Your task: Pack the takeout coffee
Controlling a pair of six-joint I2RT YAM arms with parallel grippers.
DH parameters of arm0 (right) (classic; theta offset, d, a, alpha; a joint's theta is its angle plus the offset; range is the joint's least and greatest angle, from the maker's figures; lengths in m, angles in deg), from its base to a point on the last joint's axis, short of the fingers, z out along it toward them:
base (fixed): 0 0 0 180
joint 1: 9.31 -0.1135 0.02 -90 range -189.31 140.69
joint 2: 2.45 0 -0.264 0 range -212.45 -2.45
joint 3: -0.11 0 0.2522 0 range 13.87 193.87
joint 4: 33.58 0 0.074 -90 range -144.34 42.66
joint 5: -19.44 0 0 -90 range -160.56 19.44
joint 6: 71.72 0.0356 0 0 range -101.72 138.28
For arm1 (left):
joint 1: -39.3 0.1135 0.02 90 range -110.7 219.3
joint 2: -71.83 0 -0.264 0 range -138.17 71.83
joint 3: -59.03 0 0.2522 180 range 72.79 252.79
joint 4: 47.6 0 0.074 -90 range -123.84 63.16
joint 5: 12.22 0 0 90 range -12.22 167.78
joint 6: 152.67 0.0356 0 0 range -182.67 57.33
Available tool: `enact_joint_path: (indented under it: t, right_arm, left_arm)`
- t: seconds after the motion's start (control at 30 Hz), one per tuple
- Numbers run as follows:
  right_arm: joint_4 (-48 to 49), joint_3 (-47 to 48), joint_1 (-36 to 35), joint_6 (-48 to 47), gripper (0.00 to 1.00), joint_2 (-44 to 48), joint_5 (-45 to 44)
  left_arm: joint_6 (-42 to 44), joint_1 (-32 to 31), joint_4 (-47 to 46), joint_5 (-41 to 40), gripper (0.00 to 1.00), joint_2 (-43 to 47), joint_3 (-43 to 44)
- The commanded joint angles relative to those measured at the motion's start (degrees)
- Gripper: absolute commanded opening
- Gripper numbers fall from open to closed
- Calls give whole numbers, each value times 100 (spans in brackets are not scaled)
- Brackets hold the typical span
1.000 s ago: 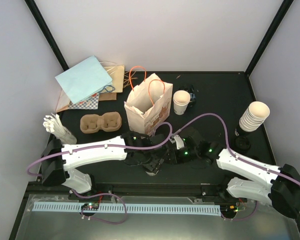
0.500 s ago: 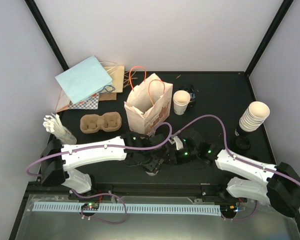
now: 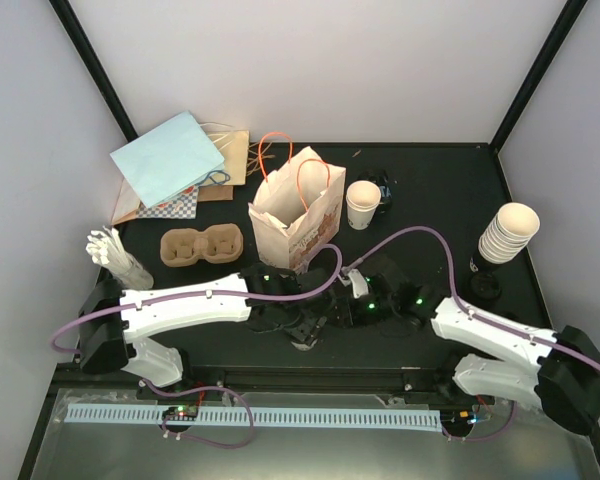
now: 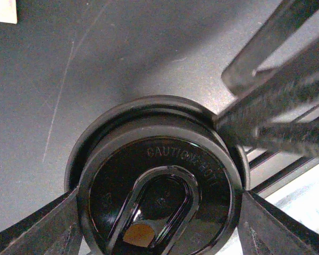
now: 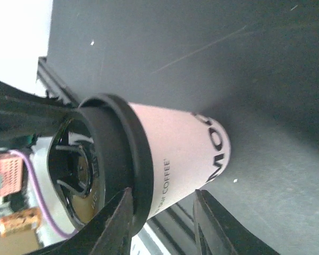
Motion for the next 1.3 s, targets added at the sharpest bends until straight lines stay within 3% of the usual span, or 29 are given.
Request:
enact_joint_path:
  t: [0.0,0.23,0.47,0.93,1.03,1.2,1.27]
  right_arm:
    - [-1168,582,90,-360,34,339,-921]
    - [-2354,1050,781,-951,36,892,-1441]
    - [-2813,1048,1511,-1380,36,1246,-1368]
    - [-3402,1432,1691,-1670,37,1556,-1770]
    - [-3516,1539,1683,-1769,45,1545,-1817]
    - [-3964,1944,1682,-2005,53,1217,-2015]
    - [-3977,2021,1682,-2071,58,1207,-2108]
  left_arm:
    - [61,-8,-189,60,76,-243,-109]
    - [219,69,36,-98,76,-321,382]
    - [392,136,220,-174,76,-493,954]
    - [1230,781,19,-17,75,-1768,1960]
    - [1287,797,34,41,80,-1877,2037]
    - [1237,802,242,69,98,-1783,2212]
    - [1200,801,394,-34,99,-1609,2399]
